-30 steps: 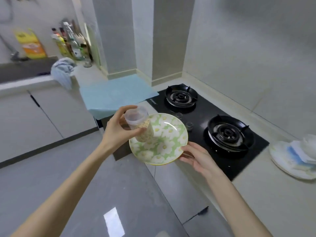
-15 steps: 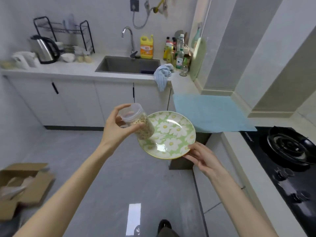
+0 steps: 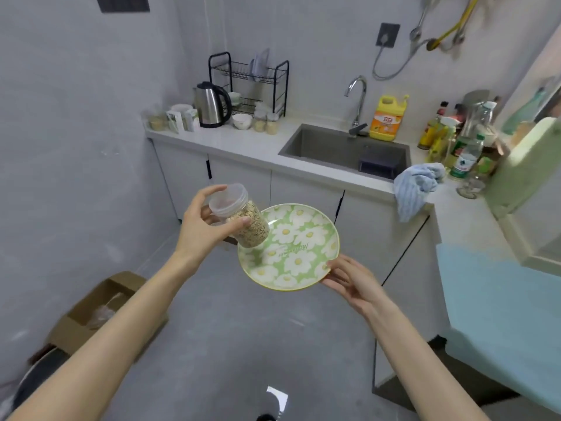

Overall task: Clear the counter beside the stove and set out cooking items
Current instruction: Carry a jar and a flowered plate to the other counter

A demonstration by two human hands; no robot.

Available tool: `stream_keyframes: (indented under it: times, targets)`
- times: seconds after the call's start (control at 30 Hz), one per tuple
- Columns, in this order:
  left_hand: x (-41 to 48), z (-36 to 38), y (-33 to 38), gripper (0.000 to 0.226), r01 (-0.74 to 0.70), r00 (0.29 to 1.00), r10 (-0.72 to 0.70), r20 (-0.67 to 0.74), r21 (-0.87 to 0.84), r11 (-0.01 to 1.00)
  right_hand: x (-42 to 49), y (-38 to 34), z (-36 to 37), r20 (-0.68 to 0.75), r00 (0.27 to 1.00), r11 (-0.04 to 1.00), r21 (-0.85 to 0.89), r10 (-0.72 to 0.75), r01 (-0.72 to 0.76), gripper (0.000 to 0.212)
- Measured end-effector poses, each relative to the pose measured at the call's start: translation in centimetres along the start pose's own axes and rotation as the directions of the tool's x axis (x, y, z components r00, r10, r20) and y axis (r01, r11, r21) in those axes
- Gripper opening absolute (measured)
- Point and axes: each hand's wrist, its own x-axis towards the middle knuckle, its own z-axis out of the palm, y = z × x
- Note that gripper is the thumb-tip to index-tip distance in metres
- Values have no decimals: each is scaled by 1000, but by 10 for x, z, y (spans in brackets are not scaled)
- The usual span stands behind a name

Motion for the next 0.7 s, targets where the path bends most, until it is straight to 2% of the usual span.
stream_keyframes:
  times: [0.1, 0.3, 0.57, 0.7]
  targets:
    - [52, -23, -6, 64, 9, 996, -8, -87, 8, 1000, 61, -24, 44, 72, 997, 999, -22, 28, -27, 23]
    - [140, -68, -24, 65, 26, 978, -28, -205, -10, 1000, 159, -50, 125, 127, 990, 998, -32, 58, -54, 33]
    - [274, -125, -71, 65, 6, 974, -9, -226, -13, 1000, 288, -61, 220, 83, 994, 997, 11, 75, -76, 36]
    - [351, -155, -95, 66, 1, 983, -4, -184, -19, 1000, 349, -68, 267, 27, 995, 995, 37, 92, -93, 35]
